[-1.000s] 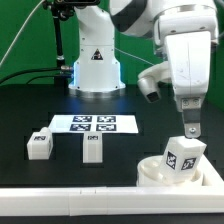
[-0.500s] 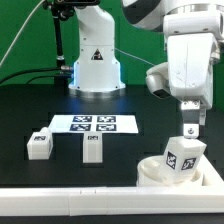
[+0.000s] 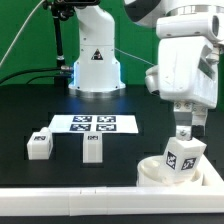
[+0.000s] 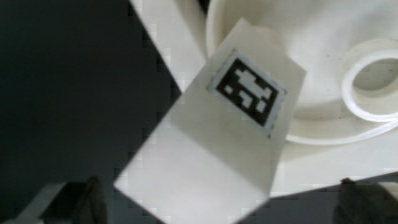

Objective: Assemble stool

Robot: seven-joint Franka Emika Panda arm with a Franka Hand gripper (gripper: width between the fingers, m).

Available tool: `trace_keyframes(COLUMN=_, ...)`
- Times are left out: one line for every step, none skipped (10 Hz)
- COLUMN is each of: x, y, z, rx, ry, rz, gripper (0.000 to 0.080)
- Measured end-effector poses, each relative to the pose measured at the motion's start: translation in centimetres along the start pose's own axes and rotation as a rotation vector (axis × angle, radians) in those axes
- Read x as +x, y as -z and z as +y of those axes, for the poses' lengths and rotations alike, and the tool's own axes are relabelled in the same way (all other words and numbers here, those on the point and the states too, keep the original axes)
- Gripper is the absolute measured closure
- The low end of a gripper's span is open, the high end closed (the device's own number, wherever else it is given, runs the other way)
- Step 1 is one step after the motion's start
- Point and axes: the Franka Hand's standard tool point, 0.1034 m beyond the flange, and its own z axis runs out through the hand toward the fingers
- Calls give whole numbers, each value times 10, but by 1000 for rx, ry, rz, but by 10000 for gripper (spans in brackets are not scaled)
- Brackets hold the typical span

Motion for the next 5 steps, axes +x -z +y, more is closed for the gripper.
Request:
trace_keyframes(x=-7, y=-1, z=3, rx=27, ry=-56, rz=-26, gripper=150)
trace_keyframes(x=-13, y=1, z=8, rx=83, ry=-132, rz=-81, gripper=150)
trace_keyframes(x=-16, y=3, z=12, rx=137, ry=-201, rz=-125, gripper=150)
trace_keyframes(x=-16, y=1, z=15, rx=147, ry=-216, rz=-134, gripper=150)
trace_keyframes(x=-13, y=-1, z=11, rx=149, ry=-219, rz=-133, gripper=150)
